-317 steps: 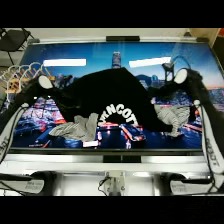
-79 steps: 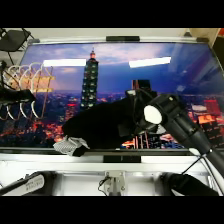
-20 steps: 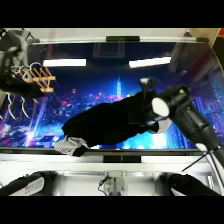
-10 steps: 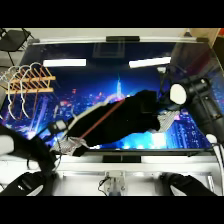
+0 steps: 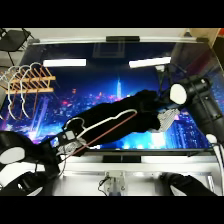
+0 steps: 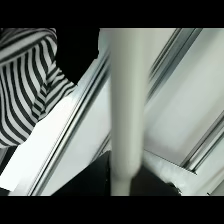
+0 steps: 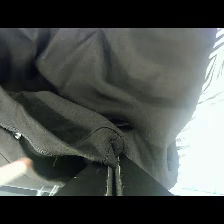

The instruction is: Fold the shirts.

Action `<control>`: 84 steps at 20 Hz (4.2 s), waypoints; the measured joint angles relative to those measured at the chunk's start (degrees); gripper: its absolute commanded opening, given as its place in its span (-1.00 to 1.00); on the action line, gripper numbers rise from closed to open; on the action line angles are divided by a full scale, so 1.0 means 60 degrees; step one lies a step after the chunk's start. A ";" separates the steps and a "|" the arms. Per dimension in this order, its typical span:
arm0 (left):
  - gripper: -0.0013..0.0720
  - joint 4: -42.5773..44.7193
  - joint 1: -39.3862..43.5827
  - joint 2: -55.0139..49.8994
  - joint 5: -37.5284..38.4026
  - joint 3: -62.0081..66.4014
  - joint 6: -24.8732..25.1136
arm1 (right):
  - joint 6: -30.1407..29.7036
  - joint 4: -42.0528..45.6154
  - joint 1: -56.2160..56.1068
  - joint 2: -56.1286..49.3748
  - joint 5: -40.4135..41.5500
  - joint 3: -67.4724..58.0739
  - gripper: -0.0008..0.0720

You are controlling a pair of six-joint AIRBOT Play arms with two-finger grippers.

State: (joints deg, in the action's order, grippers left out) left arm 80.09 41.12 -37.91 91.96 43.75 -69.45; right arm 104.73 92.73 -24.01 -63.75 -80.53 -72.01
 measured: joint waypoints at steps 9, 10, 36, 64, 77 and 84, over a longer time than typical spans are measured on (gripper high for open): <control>-0.83 0.0623 0.0047 -0.1129 -0.1355 0.0033 0.1020 | -0.0266 -0.0433 -0.0022 0.0004 0.0029 -0.0004 -0.81; -0.83 0.0736 0.0047 -0.1271 -0.1413 0.0080 0.1184 | -0.0353 -0.0477 -0.0022 0.0004 0.0069 -0.0011 -0.81; -0.83 0.0463 -0.0062 -0.2881 0.0331 0.2499 -0.1759 | -0.2226 -0.2098 -0.0029 0.0423 0.0576 -0.2106 -0.81; -0.83 0.1315 0.1457 -0.5133 -0.5042 0.3708 0.2379 | -0.2969 -0.3679 -0.0007 0.0525 0.1311 -0.3293 -0.81; -0.83 0.0503 0.0670 -0.5952 -0.6466 0.3719 0.0627 | -0.2186 -0.2761 -0.0022 0.0546 0.1508 -0.3297 0.87; -0.82 0.0346 0.0630 -0.5694 -0.5468 0.3723 0.0936 | -0.0976 -0.0033 0.1829 0.1086 -0.0240 -0.2922 0.87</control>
State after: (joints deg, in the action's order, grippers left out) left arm 82.17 44.91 -72.07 59.16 66.08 -63.83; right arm 98.87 92.53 -13.04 -57.23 -81.97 -89.54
